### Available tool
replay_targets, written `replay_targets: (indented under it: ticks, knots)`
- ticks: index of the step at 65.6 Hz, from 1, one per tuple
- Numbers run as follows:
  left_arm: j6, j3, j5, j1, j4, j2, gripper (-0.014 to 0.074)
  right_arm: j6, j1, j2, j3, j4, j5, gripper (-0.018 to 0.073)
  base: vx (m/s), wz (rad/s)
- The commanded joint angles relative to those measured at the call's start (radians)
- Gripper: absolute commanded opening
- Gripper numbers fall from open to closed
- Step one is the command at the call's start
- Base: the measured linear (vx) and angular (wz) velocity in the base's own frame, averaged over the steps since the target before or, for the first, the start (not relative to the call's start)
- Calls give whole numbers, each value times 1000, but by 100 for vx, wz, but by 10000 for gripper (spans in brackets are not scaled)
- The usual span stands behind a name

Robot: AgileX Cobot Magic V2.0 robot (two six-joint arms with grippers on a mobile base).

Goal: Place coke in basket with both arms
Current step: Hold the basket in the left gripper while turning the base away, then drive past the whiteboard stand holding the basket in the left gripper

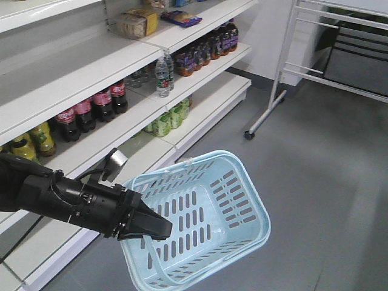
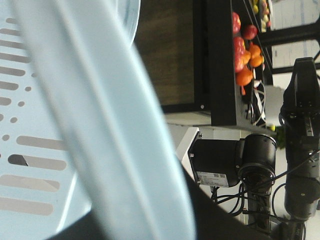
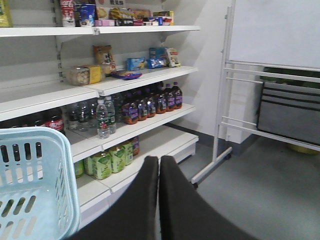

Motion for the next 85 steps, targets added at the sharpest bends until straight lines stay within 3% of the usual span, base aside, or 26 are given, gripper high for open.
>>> replay_targets:
  ticks: [1, 85]
  knots:
    - [14, -18, 87, -6, -71, -48, -8, -1, -4, -15, 11, -5, -71, -9, -6, -45]
    - [14, -18, 87, -6, -71, -48, -8, -1, -4, -15, 11, -5, -71, -9, -1, -40]
